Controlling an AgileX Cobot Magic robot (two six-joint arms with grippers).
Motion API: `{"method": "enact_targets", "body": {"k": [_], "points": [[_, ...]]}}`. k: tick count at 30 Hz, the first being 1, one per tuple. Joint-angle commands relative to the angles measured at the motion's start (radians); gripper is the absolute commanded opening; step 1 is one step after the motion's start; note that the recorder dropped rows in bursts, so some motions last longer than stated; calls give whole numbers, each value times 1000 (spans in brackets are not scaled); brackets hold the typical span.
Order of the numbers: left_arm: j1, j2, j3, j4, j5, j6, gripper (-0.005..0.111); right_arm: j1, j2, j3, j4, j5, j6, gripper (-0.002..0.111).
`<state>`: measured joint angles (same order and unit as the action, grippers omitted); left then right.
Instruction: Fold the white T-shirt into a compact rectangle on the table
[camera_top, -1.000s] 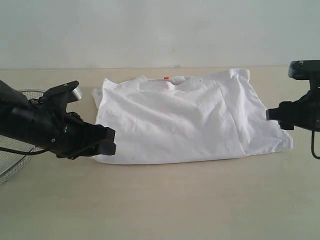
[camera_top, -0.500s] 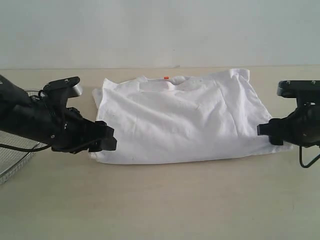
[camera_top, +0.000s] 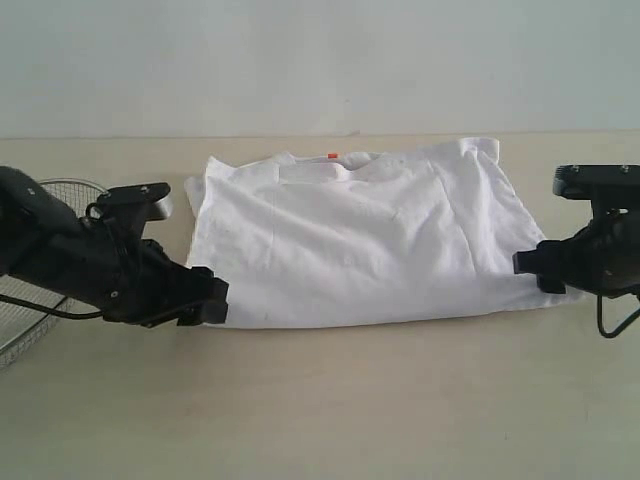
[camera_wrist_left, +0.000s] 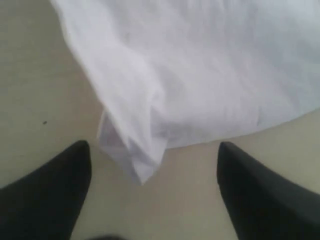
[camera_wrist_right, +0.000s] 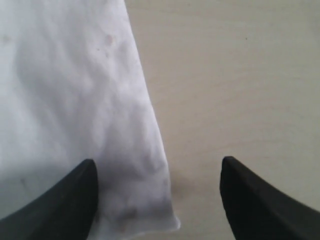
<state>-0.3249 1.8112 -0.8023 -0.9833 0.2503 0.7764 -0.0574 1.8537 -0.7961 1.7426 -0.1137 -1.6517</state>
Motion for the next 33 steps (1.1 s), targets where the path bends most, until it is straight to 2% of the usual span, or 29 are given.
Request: {"method": "enact_targets", "body": {"k": [1, 6, 18, 24, 26, 30, 33], "points": [[-5, 0, -14, 5, -41, -7, 67, -3, -1, -5, 2, 28, -3, 63], [-5, 2, -34, 5, -38, -7, 67, -3, 24, -5, 2, 38, -3, 60], [-5, 59, -38, 7, -36, -7, 67, -3, 36, -23, 2, 32, -23, 61], [-5, 62, -38, 7, -39, -7, 62, -3, 36, -23, 2, 58, -23, 59], [-5, 62, -38, 7, -44, -7, 59, -3, 36, -23, 2, 73, -23, 51], [-5, 62, -38, 7, -44, -7, 52, -3, 36, -23, 2, 104, -23, 28], [-5, 62, -38, 7, -44, -7, 38, -3, 36, -23, 2, 122, -29, 11]]}}
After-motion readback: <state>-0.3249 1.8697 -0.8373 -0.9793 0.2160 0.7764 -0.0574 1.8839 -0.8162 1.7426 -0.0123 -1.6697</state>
